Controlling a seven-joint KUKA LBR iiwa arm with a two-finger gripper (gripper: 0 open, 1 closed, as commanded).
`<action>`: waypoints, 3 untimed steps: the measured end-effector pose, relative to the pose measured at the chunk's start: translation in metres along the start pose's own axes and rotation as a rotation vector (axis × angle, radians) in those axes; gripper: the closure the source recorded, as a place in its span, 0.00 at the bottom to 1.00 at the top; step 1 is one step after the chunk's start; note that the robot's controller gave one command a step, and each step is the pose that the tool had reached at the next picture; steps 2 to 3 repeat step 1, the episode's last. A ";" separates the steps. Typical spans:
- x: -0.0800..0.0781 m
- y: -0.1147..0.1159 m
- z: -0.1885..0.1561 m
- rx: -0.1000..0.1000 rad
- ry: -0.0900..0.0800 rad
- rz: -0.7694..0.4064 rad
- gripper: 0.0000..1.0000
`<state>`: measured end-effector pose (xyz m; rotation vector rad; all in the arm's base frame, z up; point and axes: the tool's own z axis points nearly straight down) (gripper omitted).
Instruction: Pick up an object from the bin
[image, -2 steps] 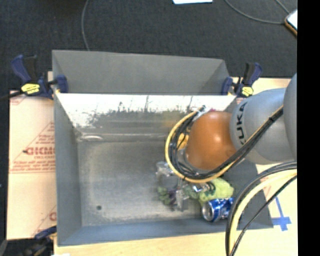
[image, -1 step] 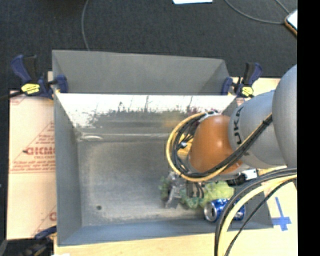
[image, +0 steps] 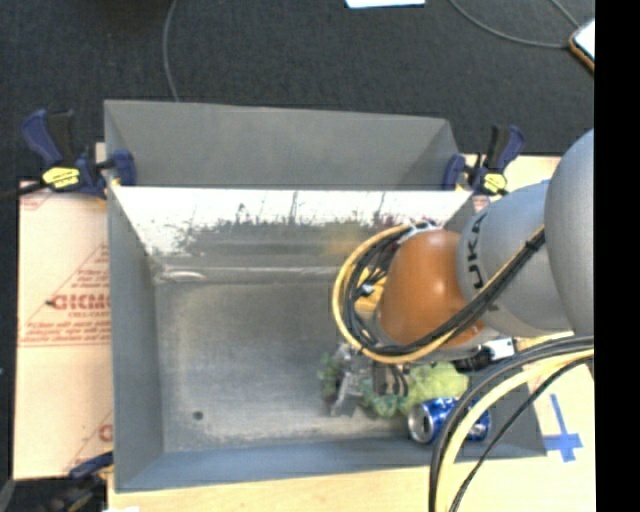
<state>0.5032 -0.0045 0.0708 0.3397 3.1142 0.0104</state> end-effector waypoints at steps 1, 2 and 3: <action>0.001 0.000 -0.026 -0.001 0.003 0.000 1.00; 0.001 0.000 -0.026 -0.001 0.003 0.000 1.00; 0.001 0.000 -0.026 -0.001 0.003 0.000 1.00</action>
Offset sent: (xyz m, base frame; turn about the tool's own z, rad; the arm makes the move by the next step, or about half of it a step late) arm -0.0020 0.0002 0.0697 0.0001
